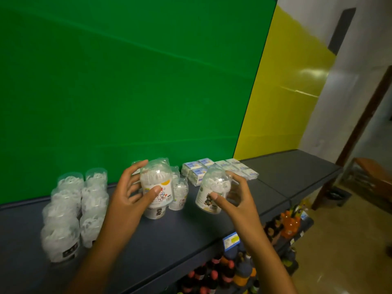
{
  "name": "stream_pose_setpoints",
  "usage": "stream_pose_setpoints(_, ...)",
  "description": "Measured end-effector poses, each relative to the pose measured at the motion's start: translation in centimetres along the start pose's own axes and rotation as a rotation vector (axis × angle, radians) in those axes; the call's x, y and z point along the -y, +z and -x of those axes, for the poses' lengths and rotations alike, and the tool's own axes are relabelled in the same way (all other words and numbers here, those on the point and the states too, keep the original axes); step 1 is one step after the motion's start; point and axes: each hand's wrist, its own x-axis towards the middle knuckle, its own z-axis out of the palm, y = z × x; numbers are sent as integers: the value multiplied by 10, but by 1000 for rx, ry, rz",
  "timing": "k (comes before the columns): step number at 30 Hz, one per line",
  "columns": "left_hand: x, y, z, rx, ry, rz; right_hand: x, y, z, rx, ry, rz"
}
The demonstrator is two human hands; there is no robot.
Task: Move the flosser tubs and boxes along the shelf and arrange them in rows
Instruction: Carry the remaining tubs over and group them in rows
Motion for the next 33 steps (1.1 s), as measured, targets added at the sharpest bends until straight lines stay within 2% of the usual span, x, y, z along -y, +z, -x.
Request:
stream_pose_setpoints(6, 9, -2, -6, -81, 7, -115, -14, 9, -28, 83, 10, -65)
stream_pose_setpoints(12, 15, 8, 7, -208, 4, -243, -31, 12, -48, 255, 9, -117)
stream_pose_setpoints(19, 48, 40, 40, -259, -88, -310, -46, -7, -65, 417, 16, -142)
stream_pose_setpoints(28, 83, 64, 50, -281, -75, -465, -58, -12, -57, 534, 37, -208)
stream_pose_setpoints(33, 92, 64, 52, -281, -54, -584, -63, -19, -63, 511, 20, -217)
